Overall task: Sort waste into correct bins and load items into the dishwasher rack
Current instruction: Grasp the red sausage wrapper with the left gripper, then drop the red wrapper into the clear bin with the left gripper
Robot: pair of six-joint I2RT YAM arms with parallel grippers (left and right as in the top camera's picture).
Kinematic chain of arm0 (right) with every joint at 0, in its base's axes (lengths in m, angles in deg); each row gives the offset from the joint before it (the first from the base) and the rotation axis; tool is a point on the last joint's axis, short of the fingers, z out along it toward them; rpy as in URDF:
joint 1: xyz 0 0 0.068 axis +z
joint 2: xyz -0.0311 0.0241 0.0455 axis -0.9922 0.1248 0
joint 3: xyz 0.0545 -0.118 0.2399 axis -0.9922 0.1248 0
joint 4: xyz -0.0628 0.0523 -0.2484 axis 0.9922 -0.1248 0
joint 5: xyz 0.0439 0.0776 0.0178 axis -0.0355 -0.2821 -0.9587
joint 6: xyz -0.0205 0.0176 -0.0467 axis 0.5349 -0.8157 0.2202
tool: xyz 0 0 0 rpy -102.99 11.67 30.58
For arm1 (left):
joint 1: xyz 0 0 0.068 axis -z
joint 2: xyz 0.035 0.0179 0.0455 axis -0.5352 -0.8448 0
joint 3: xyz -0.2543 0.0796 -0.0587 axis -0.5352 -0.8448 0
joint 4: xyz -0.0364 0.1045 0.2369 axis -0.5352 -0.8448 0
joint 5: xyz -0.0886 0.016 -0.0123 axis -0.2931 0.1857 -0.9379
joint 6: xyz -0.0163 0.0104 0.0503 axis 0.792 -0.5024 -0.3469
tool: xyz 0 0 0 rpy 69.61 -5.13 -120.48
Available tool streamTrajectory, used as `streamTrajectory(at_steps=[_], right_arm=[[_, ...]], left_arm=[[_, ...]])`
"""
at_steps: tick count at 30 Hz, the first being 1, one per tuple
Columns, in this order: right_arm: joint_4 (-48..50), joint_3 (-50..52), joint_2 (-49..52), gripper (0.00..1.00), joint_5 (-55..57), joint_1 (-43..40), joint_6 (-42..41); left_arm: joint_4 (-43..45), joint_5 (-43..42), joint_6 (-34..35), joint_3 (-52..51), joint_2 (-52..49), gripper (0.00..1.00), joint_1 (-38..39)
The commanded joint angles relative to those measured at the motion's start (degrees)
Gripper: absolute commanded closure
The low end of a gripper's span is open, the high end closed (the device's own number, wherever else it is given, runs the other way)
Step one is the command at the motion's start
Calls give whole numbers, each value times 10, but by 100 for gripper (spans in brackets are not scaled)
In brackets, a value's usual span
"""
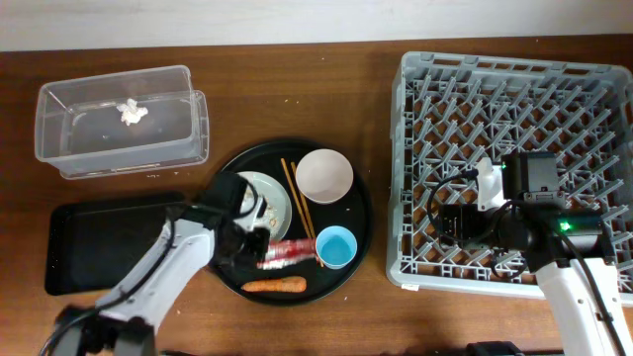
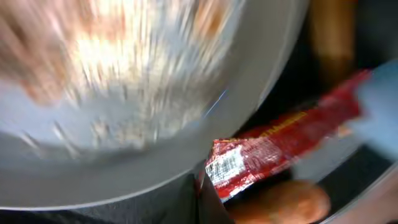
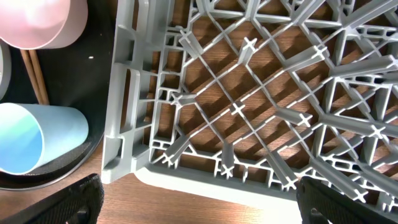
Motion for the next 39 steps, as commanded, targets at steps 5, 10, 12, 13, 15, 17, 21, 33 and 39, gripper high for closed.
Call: streamTrajectory(at_steps=[5, 10, 12, 13, 15, 17, 21, 33, 39], right_arm=[[0, -9, 0, 2, -1, 3, 3], [0, -9, 0, 2, -1, 3, 3], [0, -9, 0, 2, -1, 3, 3], [0, -9, 0, 2, -1, 3, 3], [0, -9, 0, 1, -1, 3, 3], [0, -9, 0, 2, -1, 3, 3], [0, -9, 0, 2, -1, 3, 3], [2, -9, 0, 2, -1, 3, 3], [1, -9, 0, 2, -1, 3, 3]], left_arm=[[6, 164, -5, 176, 62, 100, -28], [165, 204, -5, 185, 61, 100, -134], [235, 204, -5, 185, 51, 100, -170], [260, 204, -5, 185, 43, 100, -180], [301, 204, -5, 185, 17, 100, -197], [348, 216, -5, 185, -30, 99, -210], [406, 238, -5, 185, -85, 51, -221], [250, 53, -5, 185, -87, 45, -172], [16, 52, -5, 185, -88, 44, -63]])
